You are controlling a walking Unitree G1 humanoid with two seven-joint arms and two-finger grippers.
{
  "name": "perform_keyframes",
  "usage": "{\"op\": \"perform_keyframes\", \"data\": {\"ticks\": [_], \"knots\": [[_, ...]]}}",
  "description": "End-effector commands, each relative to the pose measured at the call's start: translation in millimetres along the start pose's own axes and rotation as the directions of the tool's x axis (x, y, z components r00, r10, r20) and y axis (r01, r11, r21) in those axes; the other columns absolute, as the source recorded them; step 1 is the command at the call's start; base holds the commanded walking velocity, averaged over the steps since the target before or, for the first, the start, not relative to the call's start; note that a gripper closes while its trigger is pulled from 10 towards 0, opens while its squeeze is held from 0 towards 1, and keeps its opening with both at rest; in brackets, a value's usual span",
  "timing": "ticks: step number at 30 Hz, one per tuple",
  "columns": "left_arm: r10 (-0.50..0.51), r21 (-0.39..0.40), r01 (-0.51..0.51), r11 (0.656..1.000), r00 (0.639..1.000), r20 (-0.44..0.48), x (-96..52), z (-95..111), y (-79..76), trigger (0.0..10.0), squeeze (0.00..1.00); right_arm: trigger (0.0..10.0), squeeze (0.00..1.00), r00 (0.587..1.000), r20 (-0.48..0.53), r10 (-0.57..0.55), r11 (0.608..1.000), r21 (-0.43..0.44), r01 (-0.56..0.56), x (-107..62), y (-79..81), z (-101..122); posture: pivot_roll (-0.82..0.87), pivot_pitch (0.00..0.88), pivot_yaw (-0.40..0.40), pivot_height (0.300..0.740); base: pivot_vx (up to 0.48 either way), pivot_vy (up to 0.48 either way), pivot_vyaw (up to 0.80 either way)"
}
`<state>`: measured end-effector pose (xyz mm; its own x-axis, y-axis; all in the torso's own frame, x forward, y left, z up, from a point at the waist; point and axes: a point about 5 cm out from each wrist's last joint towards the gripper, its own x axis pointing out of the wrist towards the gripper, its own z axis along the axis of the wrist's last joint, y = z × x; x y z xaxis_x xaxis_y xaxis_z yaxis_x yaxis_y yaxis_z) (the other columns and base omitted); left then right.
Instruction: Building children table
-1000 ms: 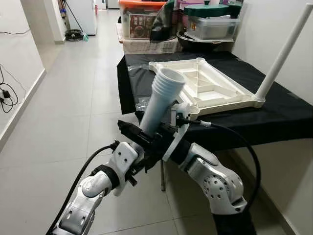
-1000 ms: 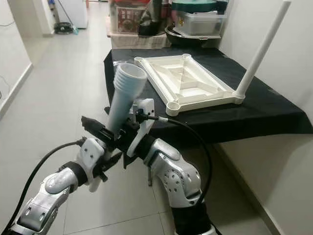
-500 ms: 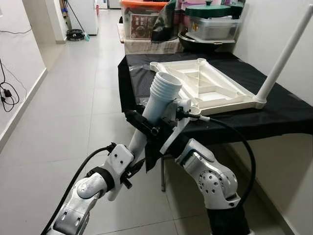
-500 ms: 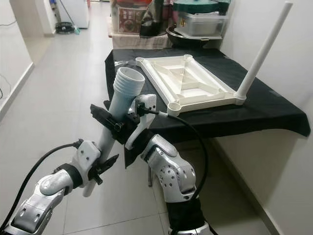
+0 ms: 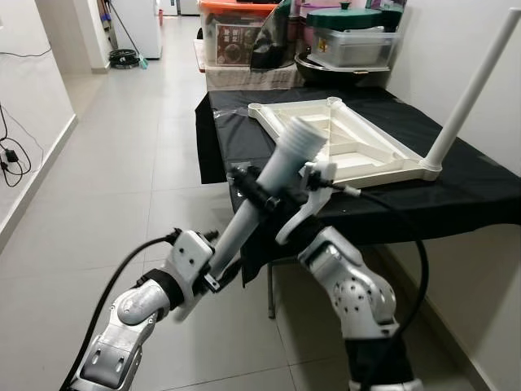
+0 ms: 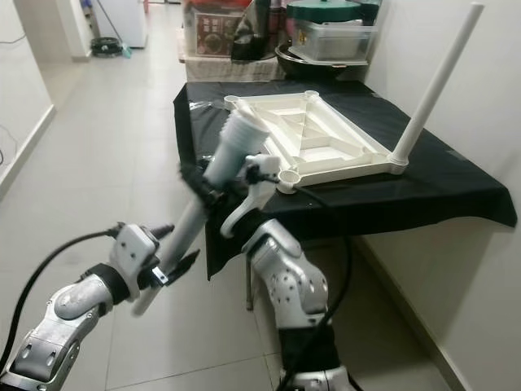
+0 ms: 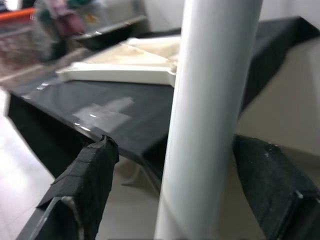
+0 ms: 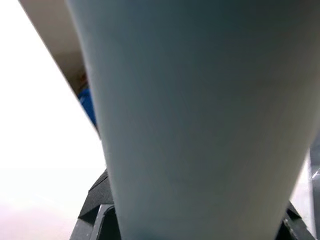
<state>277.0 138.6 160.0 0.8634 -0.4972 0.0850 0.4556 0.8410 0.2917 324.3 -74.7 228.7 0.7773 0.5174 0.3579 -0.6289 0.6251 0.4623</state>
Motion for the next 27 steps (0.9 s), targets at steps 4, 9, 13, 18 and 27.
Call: {"op": "perform_keyframes", "data": {"ticks": [4, 9, 13, 18, 27], "knots": [[0.169, 0.024, -0.171, 0.985, 0.984, 0.06, -5.6, 11, 24.2, 10.0, 1.0, 0.0, 0.0, 0.997, 0.023, -0.078, 0.997, -0.022, 0.079, -0.7, -12.4, 5, 0.0, 0.0, -0.087, 0.74, 0.0, 0.0, 0.0], [0.286, -0.21, -0.245, 0.947, 0.937, 0.199, -15.8, 35, 38.6, 10.0, 1.0, 0.0, 0.0, 0.919, 0.093, -0.383, 0.924, 0.03, 0.381, -0.2, -54.0, 14, 0.01, 0.0, -0.102, 0.74, 0.0, 0.0, 0.0], [0.292, -0.405, -0.189, 0.895, 0.933, 0.211, -11.3, 37, 30.8, 10.0, 1.0, 0.0, 0.0, 0.885, 0.114, -0.451, 0.89, 0.133, 0.437, 2.4, -60.2, 14, 0.02, 0.0, -0.105, 0.74, 0.0, 0.0, 0.0], [0.293, -0.573, -0.112, 0.812, 0.927, 0.235, -4.9, 42, 22.2, 10.0, 1.0, 0.0, 0.0, 0.865, 0.107, -0.49, 0.86, 0.222, 0.459, 5.6, -61.6, 10, 0.01, 0.0, -0.101, 0.74, 0.0, 0.0, 0.0], [0.533, -0.959, 0.101, 0.265, 0.814, 0.233, 7.4, 49, 37.7, 10.0, 0.0, 0.0, 0.0, 0.681, -0.052, -0.73, 0.54, 0.567, 0.622, -10.1, -98.3, -9, -0.01, 0.0, -0.101, 0.74, 0.0, 0.0, 0.0]]}}
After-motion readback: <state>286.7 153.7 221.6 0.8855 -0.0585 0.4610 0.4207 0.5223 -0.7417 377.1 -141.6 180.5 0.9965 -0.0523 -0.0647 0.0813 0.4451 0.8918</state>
